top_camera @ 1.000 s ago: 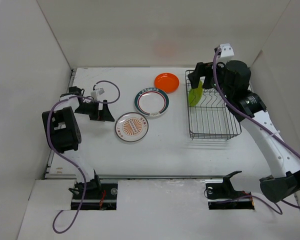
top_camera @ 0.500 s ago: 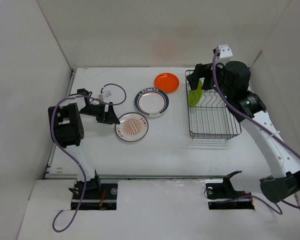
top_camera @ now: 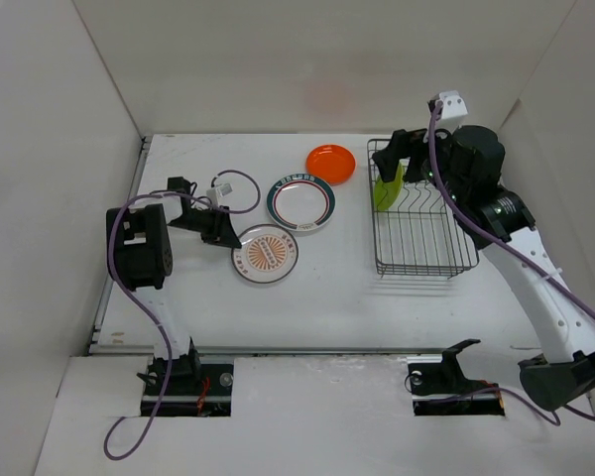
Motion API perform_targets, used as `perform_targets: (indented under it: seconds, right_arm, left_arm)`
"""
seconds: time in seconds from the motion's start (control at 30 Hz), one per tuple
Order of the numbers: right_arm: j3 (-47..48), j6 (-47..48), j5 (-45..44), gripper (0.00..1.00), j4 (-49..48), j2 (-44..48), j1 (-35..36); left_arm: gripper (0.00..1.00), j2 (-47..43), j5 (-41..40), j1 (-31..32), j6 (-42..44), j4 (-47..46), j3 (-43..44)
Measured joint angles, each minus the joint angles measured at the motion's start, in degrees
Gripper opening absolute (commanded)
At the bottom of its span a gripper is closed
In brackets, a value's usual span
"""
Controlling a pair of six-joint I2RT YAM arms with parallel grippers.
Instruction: Load the plates into the dish rack
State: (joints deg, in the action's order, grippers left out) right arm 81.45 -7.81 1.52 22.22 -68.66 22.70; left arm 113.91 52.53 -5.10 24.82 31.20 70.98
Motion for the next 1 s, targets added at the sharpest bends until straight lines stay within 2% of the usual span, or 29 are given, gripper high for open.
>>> perform_targets:
  seconds: [0.1, 0.33, 0.43, 0.5, 0.57, 0.8, 1.0]
  right_arm:
    - [-0.4, -0.2, 0.0, 0.93, -0.1, 0.1, 0.0]
    - [-2.4, -0.6, 0.0, 0.93, -0.3, 0.3, 0.0]
    - [-4.6, -0.7, 1.4, 0.93, -1.0, 0.7, 0.0]
    - [-6.9, -0.9, 3.6, 1.0, -2.8, 0.8, 0.0]
    - [-9.5, -1.2, 6.4, 1.0, -5.0, 0.8, 0.0]
    - [-12.9, -4.8, 13.1, 1.0, -12.0, -4.0, 2.2]
    - [-12.9, -6.6, 24.2, 1.0, -21.2, -12.4, 8.0]
  left_arm:
    - [0.0, 0.3, -0.6, -0.1, -2.5, -1.6, -0.7]
    - [0.0, 0.4, -0.3, -0.1, -4.6, -1.8, -1.0]
    - [0.0, 0.1, 1.0, -0.2, -2.1, 0.3, -0.8]
    - [0.0, -0.7, 2.2, -0.6, 1.0, 3.5, -0.4]
    - [0.0, -2.5, 3.6, -1.0, 4.0, 7.8, 0.8]
    - [0.0, -13.6, 6.8, -2.8, 12.8, 19.8, 14.3]
    - [0.0, -17.0, 11.6, -2.7, 16.5, 27.5, 23.1]
